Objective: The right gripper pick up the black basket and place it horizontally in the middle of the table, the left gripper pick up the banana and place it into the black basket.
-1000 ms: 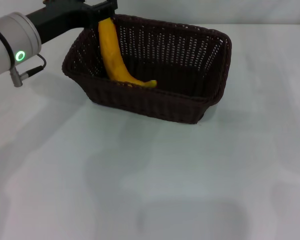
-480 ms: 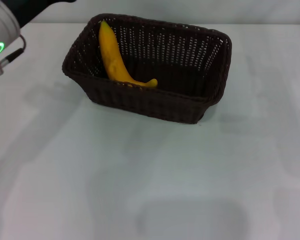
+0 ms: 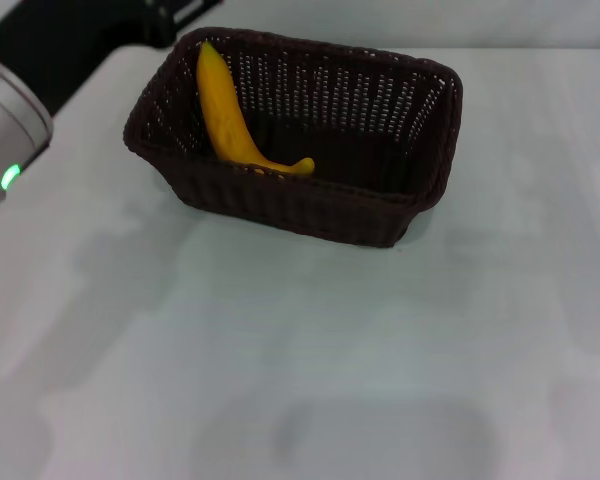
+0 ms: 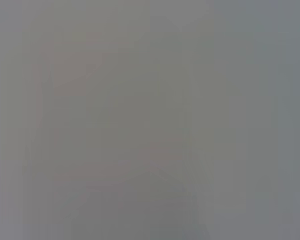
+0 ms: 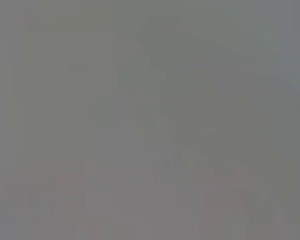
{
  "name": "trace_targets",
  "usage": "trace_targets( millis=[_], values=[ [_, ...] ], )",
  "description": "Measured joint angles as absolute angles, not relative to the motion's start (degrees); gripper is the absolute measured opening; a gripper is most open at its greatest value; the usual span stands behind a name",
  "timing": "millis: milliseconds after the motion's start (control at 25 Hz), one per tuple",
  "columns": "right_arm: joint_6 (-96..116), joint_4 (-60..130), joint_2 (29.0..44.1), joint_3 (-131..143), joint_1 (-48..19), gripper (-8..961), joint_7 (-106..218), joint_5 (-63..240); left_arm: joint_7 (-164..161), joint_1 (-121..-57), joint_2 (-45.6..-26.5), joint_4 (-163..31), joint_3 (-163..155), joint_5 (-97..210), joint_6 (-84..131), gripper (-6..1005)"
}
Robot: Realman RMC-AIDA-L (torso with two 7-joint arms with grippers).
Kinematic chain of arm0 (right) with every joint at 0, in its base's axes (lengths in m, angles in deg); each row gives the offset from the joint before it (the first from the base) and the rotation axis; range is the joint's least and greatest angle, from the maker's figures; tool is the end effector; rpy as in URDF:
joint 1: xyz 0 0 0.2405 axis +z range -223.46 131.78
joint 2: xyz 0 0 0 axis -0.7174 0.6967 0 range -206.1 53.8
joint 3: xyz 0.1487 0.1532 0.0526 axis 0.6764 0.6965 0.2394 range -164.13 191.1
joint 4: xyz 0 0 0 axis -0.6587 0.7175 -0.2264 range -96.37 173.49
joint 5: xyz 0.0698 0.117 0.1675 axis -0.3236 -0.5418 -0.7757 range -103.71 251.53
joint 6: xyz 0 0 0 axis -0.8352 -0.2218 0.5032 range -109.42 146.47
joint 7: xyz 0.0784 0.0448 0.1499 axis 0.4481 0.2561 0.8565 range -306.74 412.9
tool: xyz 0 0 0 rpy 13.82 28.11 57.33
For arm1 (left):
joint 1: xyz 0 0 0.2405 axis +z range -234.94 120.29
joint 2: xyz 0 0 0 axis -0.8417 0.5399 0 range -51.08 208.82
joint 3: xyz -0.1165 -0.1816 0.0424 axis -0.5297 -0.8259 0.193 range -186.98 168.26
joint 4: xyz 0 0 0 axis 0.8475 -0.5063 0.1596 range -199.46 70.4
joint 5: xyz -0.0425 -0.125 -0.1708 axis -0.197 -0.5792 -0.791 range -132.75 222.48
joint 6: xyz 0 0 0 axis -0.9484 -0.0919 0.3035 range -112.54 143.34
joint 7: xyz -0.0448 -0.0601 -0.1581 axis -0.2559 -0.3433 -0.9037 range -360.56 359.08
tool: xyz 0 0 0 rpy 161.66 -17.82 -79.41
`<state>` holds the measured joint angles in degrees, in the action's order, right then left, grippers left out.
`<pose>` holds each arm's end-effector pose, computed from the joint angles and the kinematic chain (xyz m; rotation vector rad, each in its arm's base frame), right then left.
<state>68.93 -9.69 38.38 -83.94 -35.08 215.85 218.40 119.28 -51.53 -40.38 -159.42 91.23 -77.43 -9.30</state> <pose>0.2725 0.3825 0.1260 -1.2301 0.3139 0.5801 -0.1024 0.3439 0.0553 -1.9380 -0.1838 -0.7581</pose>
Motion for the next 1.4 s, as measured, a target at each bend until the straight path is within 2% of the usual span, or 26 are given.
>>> trace_targets(
  millis=[520, 800, 1400],
  values=[
    [63.1, -11.3, 37.97, -83.6, -35.3, 723, 215.9, 218.3, 136.8, -43.6, -40.48, -162.2, 97.5, -81.5, -13.1, 887],
    [61.1, -11.3, 37.16, -83.5, -35.2, 723, 215.9, 216.0, 143.6, -40.8, -40.65, -162.7, 96.9, -91.5, -9.3, 887],
    [56.0, -10.3, 35.66, -83.6, -31.6, 723, 215.9, 211.6, 148.2, -40.2, -40.9, -165.8, 94.7, -93.5, 4.8, 886]
  ],
)
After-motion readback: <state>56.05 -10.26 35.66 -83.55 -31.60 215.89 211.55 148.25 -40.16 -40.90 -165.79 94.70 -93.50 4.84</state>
